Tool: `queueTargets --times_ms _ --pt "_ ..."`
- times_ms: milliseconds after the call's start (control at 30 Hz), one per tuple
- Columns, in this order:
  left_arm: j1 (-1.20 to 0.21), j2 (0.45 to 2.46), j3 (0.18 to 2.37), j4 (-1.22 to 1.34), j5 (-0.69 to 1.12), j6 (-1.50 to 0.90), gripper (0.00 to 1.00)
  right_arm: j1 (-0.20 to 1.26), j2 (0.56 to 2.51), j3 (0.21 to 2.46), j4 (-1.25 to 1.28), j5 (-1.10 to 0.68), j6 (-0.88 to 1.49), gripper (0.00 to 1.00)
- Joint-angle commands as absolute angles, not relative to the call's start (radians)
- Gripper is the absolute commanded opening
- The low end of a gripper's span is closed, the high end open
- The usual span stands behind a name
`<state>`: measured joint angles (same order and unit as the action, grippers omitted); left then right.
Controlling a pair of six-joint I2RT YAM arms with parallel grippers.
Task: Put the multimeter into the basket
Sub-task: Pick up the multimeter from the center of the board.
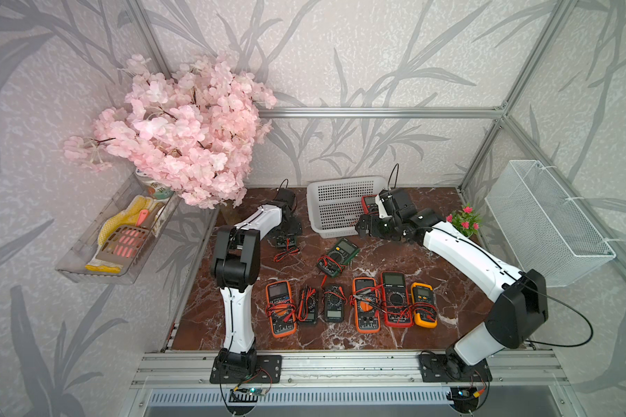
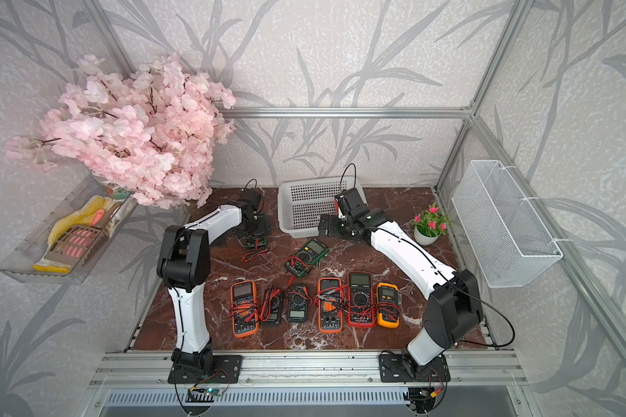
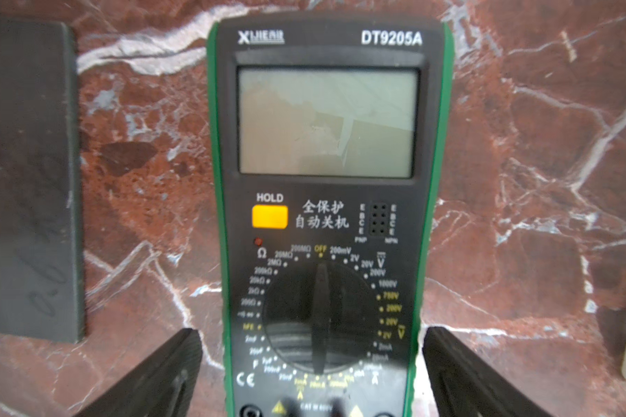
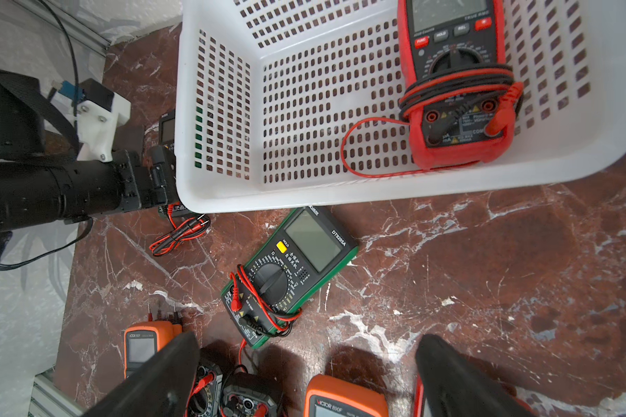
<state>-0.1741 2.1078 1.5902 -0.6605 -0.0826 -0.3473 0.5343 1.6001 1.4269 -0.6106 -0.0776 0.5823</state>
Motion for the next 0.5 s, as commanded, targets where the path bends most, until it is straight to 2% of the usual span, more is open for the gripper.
queueTargets --times_ms 0,367,467 --pt "-0.166 2.137 1.627 -0.686 -0.068 -0.34 1.0 0.524 1.615 1.459 -0.616 -0.06 0.597 0.99" --pt "-0.162 2.177 1.639 -0.684 -0.06 -0.347 0.99 0.505 1.637 1.48 -0.621 -0.071 0.6 0.99" --pt "-0.16 2.178 1.638 -0.683 -0.046 -0.347 0.9 0.499 1.635 1.479 -0.618 -0.074 0.601 0.99"
